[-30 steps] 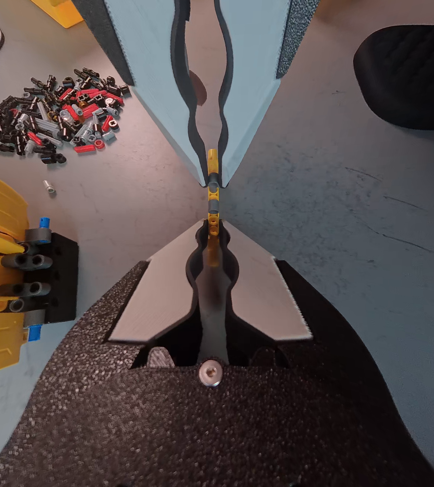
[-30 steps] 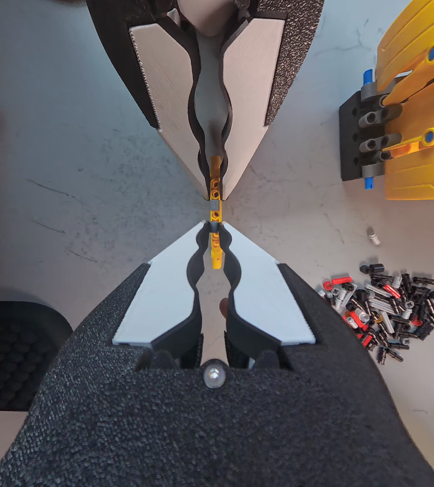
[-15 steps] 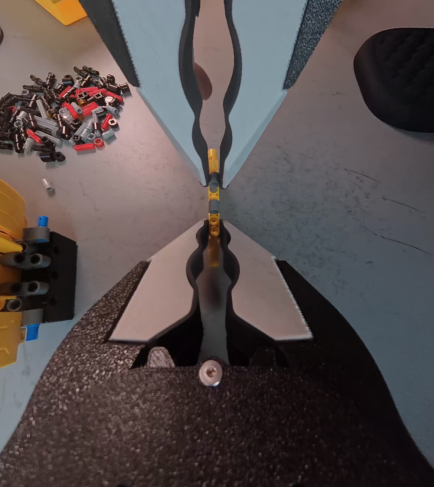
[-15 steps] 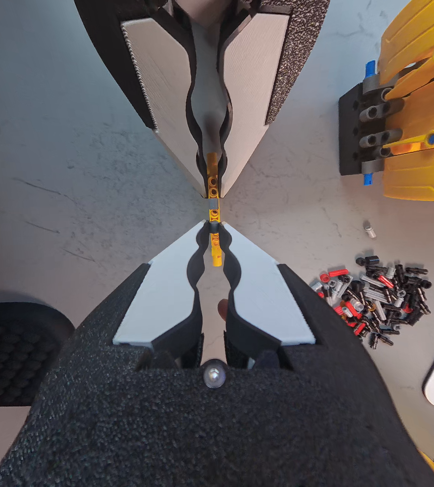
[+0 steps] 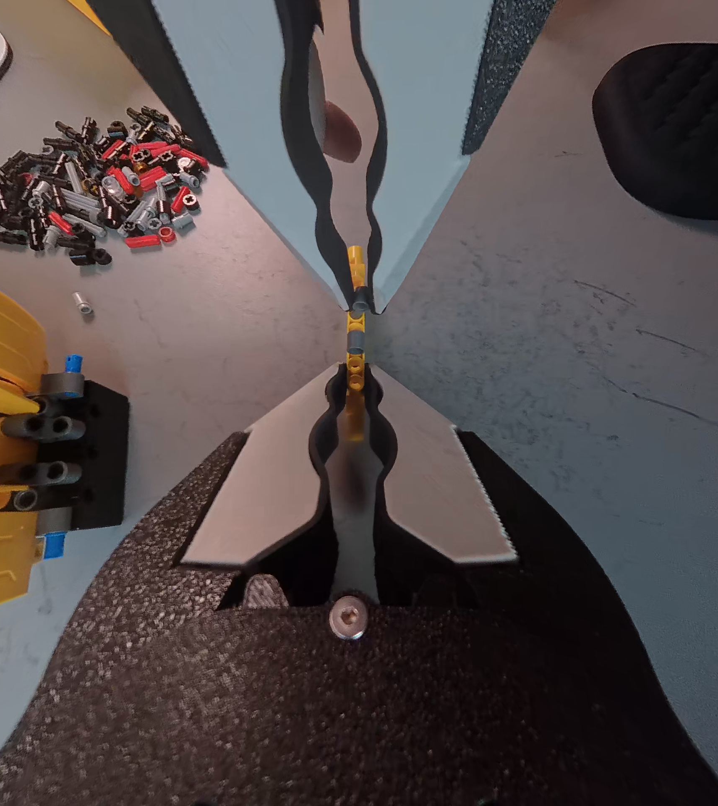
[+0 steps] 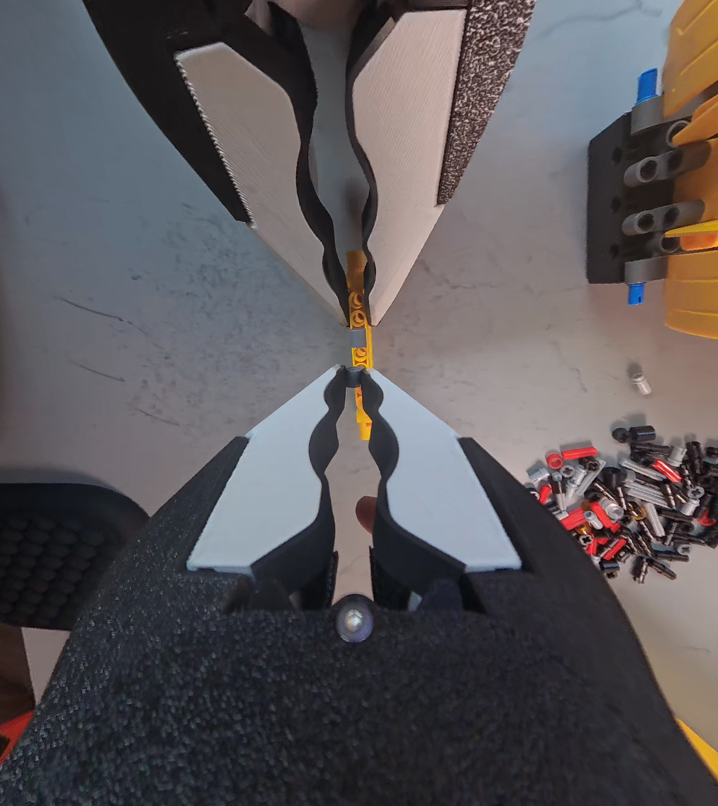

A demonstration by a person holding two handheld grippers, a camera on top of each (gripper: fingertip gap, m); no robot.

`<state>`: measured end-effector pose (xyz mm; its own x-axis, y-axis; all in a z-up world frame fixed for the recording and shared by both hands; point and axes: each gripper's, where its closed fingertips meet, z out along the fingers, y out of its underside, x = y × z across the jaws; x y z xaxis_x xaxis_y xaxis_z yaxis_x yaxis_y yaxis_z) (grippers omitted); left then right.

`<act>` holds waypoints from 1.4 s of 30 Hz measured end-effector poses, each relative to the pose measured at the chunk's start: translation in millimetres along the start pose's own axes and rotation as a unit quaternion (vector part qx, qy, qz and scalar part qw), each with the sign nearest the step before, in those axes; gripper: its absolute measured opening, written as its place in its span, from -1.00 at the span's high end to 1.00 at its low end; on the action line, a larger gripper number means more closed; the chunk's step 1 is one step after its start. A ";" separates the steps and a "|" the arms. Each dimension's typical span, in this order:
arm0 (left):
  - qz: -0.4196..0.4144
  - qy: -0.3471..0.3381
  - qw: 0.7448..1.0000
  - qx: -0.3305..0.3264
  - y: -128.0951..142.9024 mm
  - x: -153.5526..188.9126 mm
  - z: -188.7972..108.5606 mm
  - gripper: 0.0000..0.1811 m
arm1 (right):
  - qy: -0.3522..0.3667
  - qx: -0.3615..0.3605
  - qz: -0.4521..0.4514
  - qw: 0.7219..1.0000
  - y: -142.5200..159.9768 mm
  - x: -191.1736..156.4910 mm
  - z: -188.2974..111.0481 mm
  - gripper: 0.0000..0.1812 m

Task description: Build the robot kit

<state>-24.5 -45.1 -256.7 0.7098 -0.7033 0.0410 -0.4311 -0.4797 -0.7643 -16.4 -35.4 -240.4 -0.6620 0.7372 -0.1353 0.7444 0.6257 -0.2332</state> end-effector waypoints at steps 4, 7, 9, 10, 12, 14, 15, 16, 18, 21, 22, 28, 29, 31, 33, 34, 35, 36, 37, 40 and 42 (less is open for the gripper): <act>-0.001 0.003 1.000 0.004 -0.1 -0.2 0.0 0.93 | -0.032 -0.015 0.007 0.999 0.0 0.3 0.2 0.94; 0.005 0.001 1.000 0.003 -0.1 0.2 -0.1 0.93 | -0.043 -0.023 0.011 0.999 -0.4 -0.2 0.5 0.94; 0.009 0.002 1.000 0.003 -0.1 0.1 0.0 0.93 | -0.063 -0.030 0.018 0.997 0.5 -1.9 0.7 0.94; 0.005 0.004 1.000 0.003 -0.1 0.0 -0.1 0.93 | -0.072 -0.034 0.021 0.997 0.8 -2.1 1.0 0.94; 0.002 0.003 1.000 0.003 -0.1 -0.4 -0.2 0.93 | -0.084 -0.040 0.025 0.995 0.9 -1.7 1.1 0.94; 0.008 0.000 1.000 0.002 -0.1 -0.1 -0.2 0.93 | -0.090 -0.043 0.031 0.995 0.9 -1.7 1.3 0.94; 0.013 -0.002 1.000 0.000 -0.1 0.1 -0.2 0.93 | -0.088 -0.045 0.030 0.995 0.8 -1.8 1.4 0.94; 0.015 -0.002 1.000 -0.002 -0.1 0.7 -0.2 0.93 | -0.087 -0.046 0.029 0.995 0.3 -1.9 1.4 0.94; 0.017 -0.001 1.000 -0.002 -0.9 2.7 0.9 0.93 | -0.089 -0.044 0.034 0.994 -2.9 -2.1 3.8 0.95; 0.016 0.005 1.000 0.001 -1.8 5.2 2.4 0.93 | -0.101 -0.055 0.020 0.993 -0.7 -7.0 5.0 0.94; 0.009 0.009 1.000 0.003 -2.0 5.3 2.5 0.93 | -0.103 -0.051 0.021 0.993 0.6 -6.8 3.8 0.94; 0.004 0.008 1.000 0.004 0.0 4.5 0.2 0.93 | -0.069 0.073 0.010 0.995 -2.4 -5.6 1.0 0.93; 0.005 0.007 1.000 0.004 0.1 4.6 0.2 0.92 | -0.062 0.099 0.016 0.993 -2.4 -5.8 0.4 0.93; 0.002 0.009 1.000 0.004 0.0 4.8 0.2 0.92 | -0.037 0.138 0.009 0.990 -1.6 -6.0 -0.7 0.93; -0.002 0.012 1.000 0.004 -0.3 4.6 0.4 0.92 | -0.012 0.151 0.001 0.988 -0.9 -5.2 -1.3 0.92; -0.004 0.013 1.000 0.004 -0.6 4.4 0.6 0.93 | 0.000 0.154 -0.008 0.988 -0.6 -4.8 -1.7 0.93; -0.005 0.013 1.000 0.004 -0.8 4.4 0.8 0.93 | 0.011 0.157 -0.018 0.987 -0.4 -4.4 -1.7 0.93; -0.004 0.012 1.000 0.004 -0.9 4.4 0.9 0.92 | 0.014 0.163 -0.021 0.986 -0.3 -5.2 -1.3 0.92; -0.003 0.011 1.000 0.004 -0.8 4.5 0.9 0.93 | 0.014 0.173 -0.015 0.985 -0.6 -5.4 -1.2 0.92; 0.001 0.009 1.000 0.004 -1.0 4.7 1.3 0.93 | -0.001 0.188 0.015 0.982 0.9 -4.8 -2.1 0.93; 0.000 0.010 1.000 0.004 -1.1 4.9 1.6 0.93 | -0.006 0.184 0.021 0.983 1.4 -5.1 -2.1 0.93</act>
<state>-19.7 -47.2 -256.7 0.6979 -0.7141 0.0541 -0.4267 -0.4753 -0.7694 -11.9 -37.7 -238.1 -0.6336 0.7561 -0.1640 0.6909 0.4575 -0.5598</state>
